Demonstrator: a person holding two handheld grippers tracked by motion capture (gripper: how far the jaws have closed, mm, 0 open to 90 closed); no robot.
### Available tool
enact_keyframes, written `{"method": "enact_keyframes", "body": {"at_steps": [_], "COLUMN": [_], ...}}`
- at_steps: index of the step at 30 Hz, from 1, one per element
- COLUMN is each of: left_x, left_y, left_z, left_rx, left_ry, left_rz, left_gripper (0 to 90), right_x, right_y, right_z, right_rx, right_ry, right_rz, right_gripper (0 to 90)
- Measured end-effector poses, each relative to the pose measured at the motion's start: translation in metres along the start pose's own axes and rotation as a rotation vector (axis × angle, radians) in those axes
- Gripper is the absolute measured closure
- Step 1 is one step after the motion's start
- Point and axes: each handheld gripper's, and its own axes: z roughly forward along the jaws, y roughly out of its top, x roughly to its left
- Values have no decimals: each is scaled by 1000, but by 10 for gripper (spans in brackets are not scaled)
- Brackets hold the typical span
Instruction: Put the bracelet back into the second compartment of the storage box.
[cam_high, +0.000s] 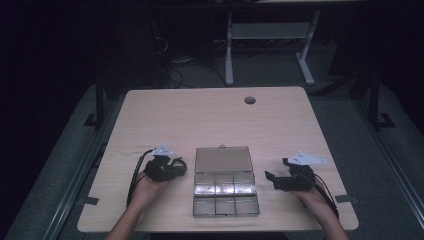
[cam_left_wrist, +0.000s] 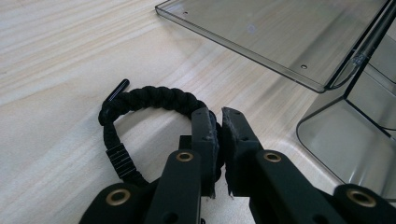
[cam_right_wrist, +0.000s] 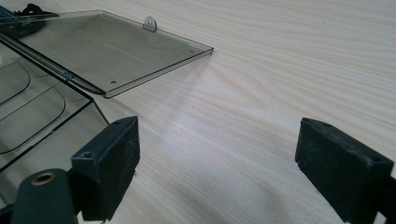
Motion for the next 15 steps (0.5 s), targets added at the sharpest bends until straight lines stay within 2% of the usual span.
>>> {"method": "enact_keyframes", "body": {"at_steps": [1,4,8,15], "left_x": [1,2,4,4], "left_y": [1,2,2,6], "left_z": [-2,-7,-11,-21], "left_rx": [1,-33,-48,-80], "left_ry": [-4,-18,-35,-40], "left_rz": [8,-9,-25,-7], "left_gripper": [850,861,864,866], "right_x": [0,0,1,2], "right_y": [0,0,0,0], "right_z": [0,0,1,2], "right_rx": [-1,-2,3,8], "right_ry": [1,3,2,2], "right_rz": [-1,-2,-6,-8], "right_gripper": [135,135,135,135]}}
